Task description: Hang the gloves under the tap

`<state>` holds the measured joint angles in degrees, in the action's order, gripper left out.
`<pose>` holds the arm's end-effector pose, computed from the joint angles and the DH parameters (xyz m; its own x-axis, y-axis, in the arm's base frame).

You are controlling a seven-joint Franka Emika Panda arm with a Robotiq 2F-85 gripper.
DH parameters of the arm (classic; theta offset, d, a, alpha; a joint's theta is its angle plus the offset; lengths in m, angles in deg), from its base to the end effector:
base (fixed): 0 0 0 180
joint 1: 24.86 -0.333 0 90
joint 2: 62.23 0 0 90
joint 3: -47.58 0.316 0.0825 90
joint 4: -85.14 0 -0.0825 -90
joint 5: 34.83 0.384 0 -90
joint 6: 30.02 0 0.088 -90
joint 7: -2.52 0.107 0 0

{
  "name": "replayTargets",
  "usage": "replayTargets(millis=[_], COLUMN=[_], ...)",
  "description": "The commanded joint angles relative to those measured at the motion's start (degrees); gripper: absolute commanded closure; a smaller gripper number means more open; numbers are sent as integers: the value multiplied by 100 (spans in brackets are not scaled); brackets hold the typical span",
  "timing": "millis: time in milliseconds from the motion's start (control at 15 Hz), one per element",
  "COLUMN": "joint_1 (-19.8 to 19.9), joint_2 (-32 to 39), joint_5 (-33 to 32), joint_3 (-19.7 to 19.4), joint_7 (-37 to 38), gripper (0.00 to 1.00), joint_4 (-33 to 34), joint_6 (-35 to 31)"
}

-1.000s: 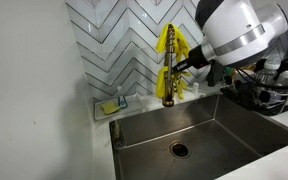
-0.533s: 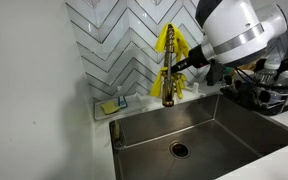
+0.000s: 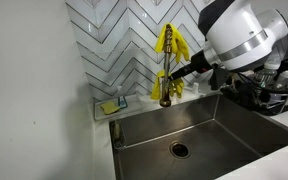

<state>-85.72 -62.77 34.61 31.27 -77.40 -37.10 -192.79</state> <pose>0.4397 0.3636 0.4661 0.2676 0.5260 0.8073 0.8999 -0.4358 -0.0143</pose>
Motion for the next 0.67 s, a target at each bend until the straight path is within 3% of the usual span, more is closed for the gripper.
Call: replayTargets(millis=[0, 467, 533, 600], joint_1=[56, 266, 1215, 1410], joint_2=[-260, -774, -866, -977], joint_5=[-495, -1939, -2541, -2864], joint_3=[-40, -102, 729, 837], joint_7=[505, 1695, 2064, 2240], gripper=[0, 0, 0, 0], joint_4=[-321, -797, -931, -1002], joint_6=[359, 851, 967, 1069])
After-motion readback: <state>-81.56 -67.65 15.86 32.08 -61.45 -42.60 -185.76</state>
